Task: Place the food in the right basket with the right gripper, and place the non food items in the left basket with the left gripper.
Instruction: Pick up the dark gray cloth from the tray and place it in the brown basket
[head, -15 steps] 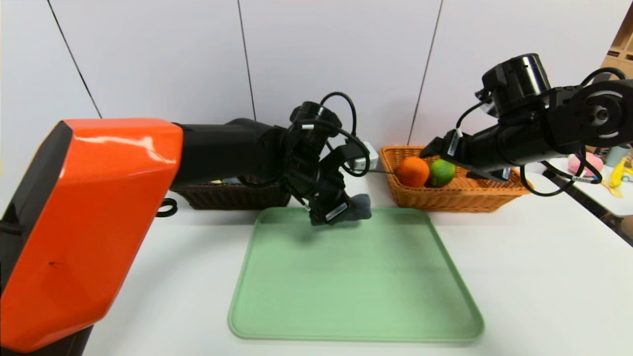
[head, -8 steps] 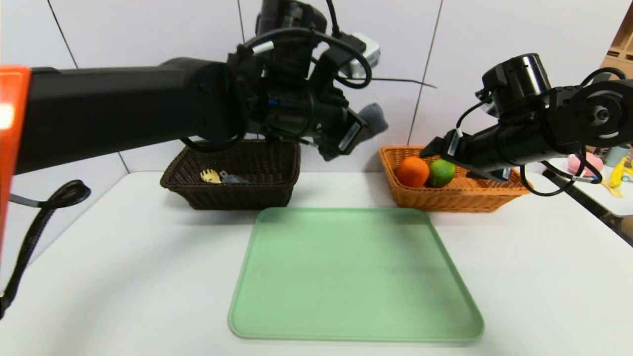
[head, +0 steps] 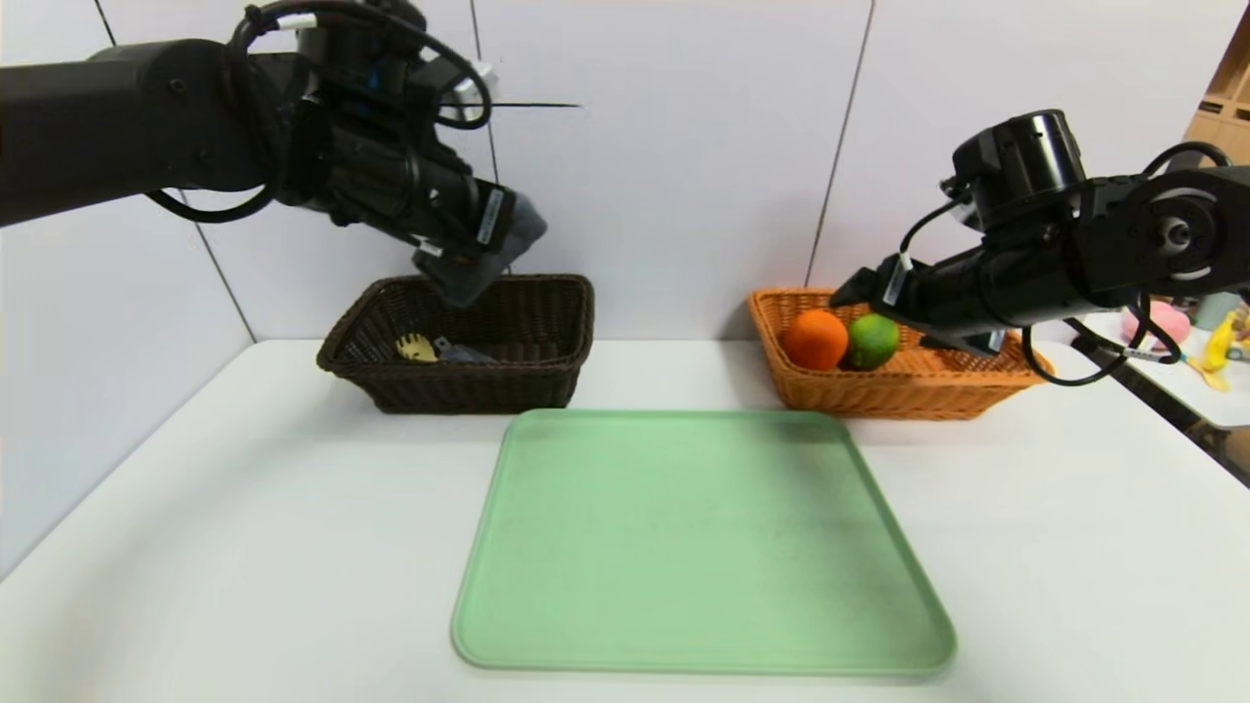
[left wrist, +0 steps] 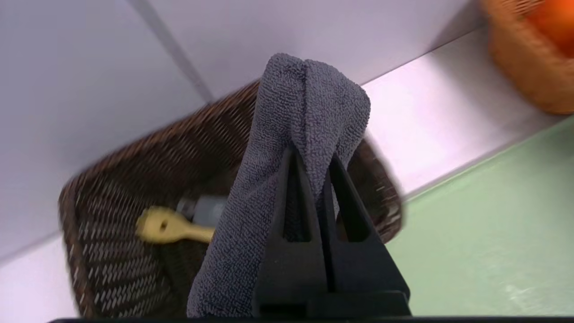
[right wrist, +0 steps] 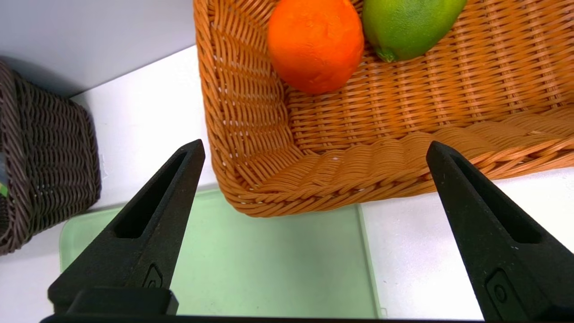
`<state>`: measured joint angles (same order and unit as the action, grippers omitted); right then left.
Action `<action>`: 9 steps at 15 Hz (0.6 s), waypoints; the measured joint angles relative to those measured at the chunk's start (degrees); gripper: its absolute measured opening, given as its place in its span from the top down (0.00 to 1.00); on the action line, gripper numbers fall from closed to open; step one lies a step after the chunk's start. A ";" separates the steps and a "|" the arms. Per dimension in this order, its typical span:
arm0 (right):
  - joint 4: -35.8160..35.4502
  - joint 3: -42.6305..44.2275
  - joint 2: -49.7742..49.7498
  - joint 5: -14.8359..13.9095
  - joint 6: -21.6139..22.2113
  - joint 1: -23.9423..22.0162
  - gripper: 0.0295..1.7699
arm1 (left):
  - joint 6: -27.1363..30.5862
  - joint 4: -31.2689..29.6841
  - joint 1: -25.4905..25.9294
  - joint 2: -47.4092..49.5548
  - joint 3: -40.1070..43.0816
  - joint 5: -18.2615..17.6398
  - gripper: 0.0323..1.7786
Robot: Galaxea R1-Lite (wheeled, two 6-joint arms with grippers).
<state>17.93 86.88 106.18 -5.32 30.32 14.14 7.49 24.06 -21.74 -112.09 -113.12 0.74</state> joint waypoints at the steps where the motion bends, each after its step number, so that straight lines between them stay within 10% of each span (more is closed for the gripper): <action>1: 0.00 -0.09 0.02 0.00 0.00 -0.11 0.04 | -1.73 1.58 2.50 -0.39 0.35 0.10 0.98; 9: -0.02 -0.09 0.43 -0.28 -0.50 -0.09 0.04 | -3.88 -1.24 10.39 -6.92 1.29 -0.09 0.98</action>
<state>17.91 86.80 106.61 -5.60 29.82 14.06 3.61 22.82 -11.35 -119.02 -111.82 0.66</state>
